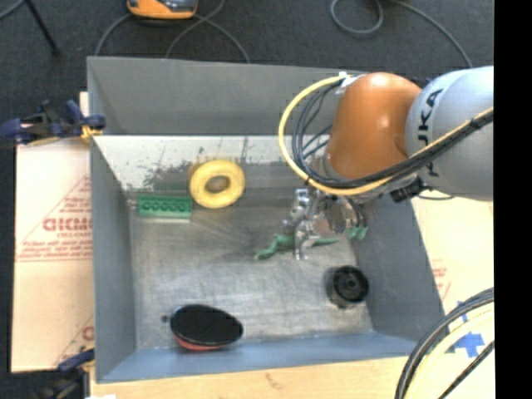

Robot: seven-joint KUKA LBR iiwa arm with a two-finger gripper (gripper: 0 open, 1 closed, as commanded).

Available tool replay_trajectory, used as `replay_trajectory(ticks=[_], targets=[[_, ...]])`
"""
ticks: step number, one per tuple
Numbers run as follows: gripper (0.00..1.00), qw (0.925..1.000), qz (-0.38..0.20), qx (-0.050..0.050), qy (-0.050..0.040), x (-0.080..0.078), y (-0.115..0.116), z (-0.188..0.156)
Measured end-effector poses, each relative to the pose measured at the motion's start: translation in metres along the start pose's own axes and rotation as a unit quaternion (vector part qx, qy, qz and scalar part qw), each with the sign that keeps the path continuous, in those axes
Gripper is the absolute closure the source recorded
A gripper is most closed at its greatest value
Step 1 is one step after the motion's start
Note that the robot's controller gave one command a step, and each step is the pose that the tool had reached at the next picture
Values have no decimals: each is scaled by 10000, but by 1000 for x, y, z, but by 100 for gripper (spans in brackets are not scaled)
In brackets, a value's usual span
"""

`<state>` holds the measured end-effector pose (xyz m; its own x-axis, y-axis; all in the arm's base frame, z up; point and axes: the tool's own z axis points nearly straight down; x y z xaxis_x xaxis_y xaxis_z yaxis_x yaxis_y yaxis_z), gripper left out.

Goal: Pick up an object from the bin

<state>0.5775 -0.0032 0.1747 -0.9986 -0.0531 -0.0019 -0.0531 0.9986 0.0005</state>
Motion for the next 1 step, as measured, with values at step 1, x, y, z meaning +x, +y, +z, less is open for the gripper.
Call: replay_trajectory(ticks=[1], targets=[[100, 10000, 0, 0, 0, 0, 0, 0]])
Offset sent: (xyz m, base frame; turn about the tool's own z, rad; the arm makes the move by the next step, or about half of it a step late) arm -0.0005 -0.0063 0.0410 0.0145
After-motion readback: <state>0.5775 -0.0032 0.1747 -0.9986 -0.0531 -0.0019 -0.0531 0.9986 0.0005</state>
